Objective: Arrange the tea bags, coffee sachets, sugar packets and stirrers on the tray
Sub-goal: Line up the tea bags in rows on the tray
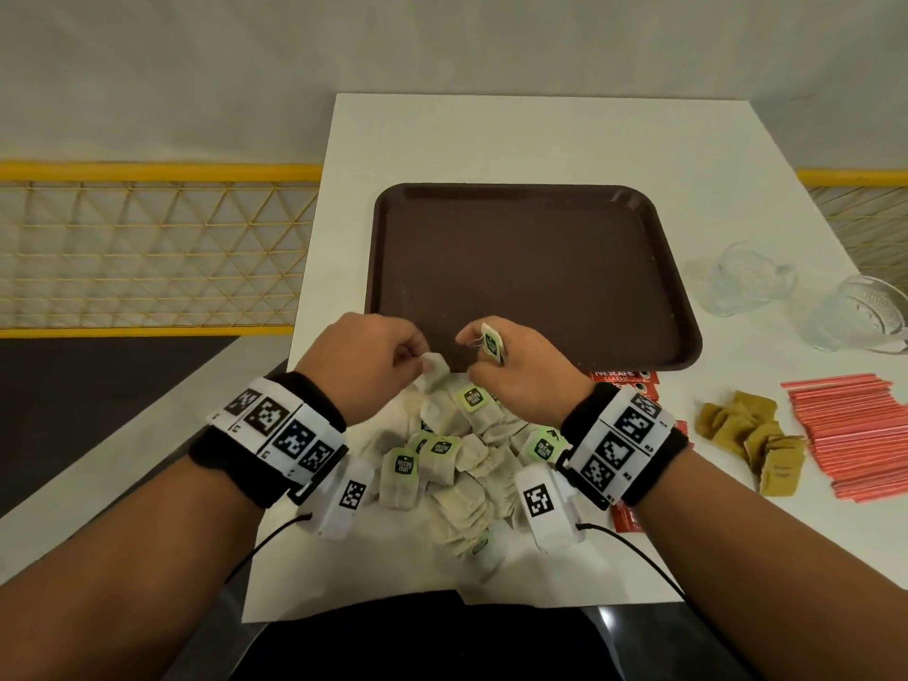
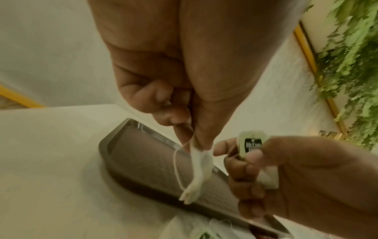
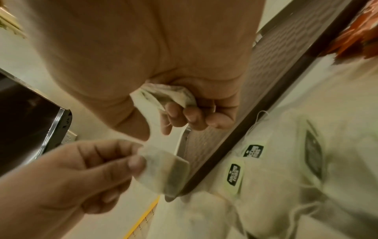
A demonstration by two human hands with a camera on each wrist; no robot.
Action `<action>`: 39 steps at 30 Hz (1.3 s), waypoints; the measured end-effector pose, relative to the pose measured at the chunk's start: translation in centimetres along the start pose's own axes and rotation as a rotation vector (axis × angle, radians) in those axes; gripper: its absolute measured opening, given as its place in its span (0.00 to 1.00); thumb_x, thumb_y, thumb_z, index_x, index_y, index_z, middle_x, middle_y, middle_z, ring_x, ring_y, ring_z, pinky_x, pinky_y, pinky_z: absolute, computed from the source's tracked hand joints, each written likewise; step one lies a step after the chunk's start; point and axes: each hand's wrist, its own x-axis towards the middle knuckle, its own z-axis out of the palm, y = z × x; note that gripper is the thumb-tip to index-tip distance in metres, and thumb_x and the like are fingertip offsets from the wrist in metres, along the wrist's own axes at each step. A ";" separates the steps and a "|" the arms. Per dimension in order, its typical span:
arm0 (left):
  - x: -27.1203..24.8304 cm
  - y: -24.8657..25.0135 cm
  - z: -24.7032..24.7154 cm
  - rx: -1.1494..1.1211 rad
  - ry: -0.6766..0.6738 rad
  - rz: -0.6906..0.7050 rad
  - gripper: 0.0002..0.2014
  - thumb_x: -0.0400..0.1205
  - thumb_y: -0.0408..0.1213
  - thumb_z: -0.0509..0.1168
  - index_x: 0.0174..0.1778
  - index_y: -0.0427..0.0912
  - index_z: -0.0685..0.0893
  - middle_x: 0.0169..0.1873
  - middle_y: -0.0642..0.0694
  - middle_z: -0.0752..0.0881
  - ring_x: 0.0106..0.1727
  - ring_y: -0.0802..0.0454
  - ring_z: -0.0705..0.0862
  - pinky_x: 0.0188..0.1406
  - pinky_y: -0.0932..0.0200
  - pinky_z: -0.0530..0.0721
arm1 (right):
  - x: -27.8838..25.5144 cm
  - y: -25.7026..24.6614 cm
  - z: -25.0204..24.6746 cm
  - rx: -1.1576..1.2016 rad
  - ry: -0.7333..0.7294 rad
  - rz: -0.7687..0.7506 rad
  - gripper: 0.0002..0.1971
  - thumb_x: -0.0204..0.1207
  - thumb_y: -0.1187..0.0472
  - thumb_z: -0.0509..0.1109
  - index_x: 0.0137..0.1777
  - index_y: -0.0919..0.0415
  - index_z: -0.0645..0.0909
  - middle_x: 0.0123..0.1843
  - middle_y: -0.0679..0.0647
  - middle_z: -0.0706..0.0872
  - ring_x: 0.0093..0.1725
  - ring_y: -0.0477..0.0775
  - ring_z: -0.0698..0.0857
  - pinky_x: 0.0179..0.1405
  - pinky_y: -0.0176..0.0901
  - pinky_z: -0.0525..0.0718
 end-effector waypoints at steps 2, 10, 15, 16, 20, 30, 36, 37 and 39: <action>0.2 0.6 -1.2 -0.098 0.006 0.034 0.04 0.79 0.45 0.72 0.47 0.54 0.87 0.32 0.60 0.84 0.35 0.63 0.83 0.36 0.66 0.80 | 0.4 -0.2 0.2 0.041 -0.019 -0.074 0.10 0.76 0.61 0.75 0.56 0.56 0.84 0.43 0.52 0.88 0.38 0.51 0.86 0.39 0.40 0.85; 1.4 0.9 -3.8 -0.311 -0.048 0.176 0.08 0.79 0.42 0.73 0.53 0.56 0.88 0.33 0.58 0.84 0.35 0.57 0.81 0.35 0.71 0.77 | 2.7 -0.9 -0.1 0.160 -0.045 -0.127 0.09 0.82 0.59 0.63 0.44 0.62 0.82 0.41 0.65 0.86 0.42 0.67 0.83 0.50 0.63 0.82; 2.9 0.3 -4.7 -0.022 -0.114 0.259 0.11 0.78 0.39 0.72 0.55 0.57 0.89 0.33 0.57 0.85 0.34 0.61 0.82 0.39 0.61 0.81 | 3.3 -0.9 -0.9 0.150 -0.102 -0.099 0.05 0.80 0.70 0.67 0.52 0.66 0.83 0.42 0.58 0.86 0.40 0.53 0.82 0.47 0.52 0.81; 3.2 0.3 -4.9 0.031 -0.087 0.248 0.07 0.80 0.43 0.70 0.52 0.56 0.90 0.33 0.57 0.86 0.34 0.62 0.82 0.38 0.58 0.82 | 3.4 -1.1 -1.0 0.148 -0.087 -0.097 0.09 0.77 0.70 0.70 0.56 0.62 0.83 0.45 0.59 0.87 0.41 0.57 0.83 0.48 0.53 0.83; 4.6 0.7 -5.0 0.144 -0.024 0.260 0.10 0.82 0.51 0.65 0.42 0.53 0.89 0.25 0.58 0.78 0.27 0.62 0.75 0.29 0.59 0.71 | 4.0 -1.8 -1.0 0.170 -0.068 -0.162 0.11 0.75 0.63 0.77 0.55 0.62 0.82 0.42 0.56 0.86 0.37 0.47 0.82 0.40 0.43 0.81; 9.5 -1.1 -5.1 -0.186 0.041 0.099 0.03 0.78 0.43 0.73 0.46 0.52 0.87 0.41 0.53 0.86 0.39 0.56 0.82 0.41 0.60 0.79 | 7.6 -1.6 -1.9 0.192 0.060 -0.107 0.08 0.80 0.59 0.73 0.49 0.62 0.78 0.36 0.54 0.80 0.35 0.49 0.77 0.35 0.45 0.76; 18.9 -5.9 -6.7 0.124 -0.003 -0.120 0.11 0.80 0.44 0.71 0.56 0.47 0.88 0.42 0.50 0.85 0.45 0.49 0.82 0.46 0.55 0.79 | 9.6 -1.8 -3.8 0.514 0.068 0.099 0.08 0.71 0.66 0.62 0.47 0.56 0.66 0.43 0.62 0.74 0.30 0.52 0.71 0.31 0.52 0.70; 20.2 -6.5 -6.4 0.178 -0.087 -0.150 0.13 0.80 0.44 0.71 0.58 0.46 0.88 0.43 0.50 0.85 0.46 0.49 0.82 0.47 0.54 0.79 | 9.8 -1.9 -4.1 0.541 0.063 0.096 0.07 0.72 0.68 0.61 0.45 0.57 0.68 0.41 0.62 0.75 0.29 0.50 0.71 0.31 0.50 0.70; 22.3 -7.4 -5.5 0.264 -0.233 -0.182 0.16 0.80 0.44 0.71 0.62 0.44 0.87 0.47 0.47 0.86 0.50 0.47 0.82 0.51 0.53 0.79 | 10.1 -1.6 -4.5 0.506 0.047 0.070 0.08 0.76 0.72 0.62 0.44 0.59 0.70 0.41 0.62 0.78 0.30 0.53 0.74 0.32 0.50 0.73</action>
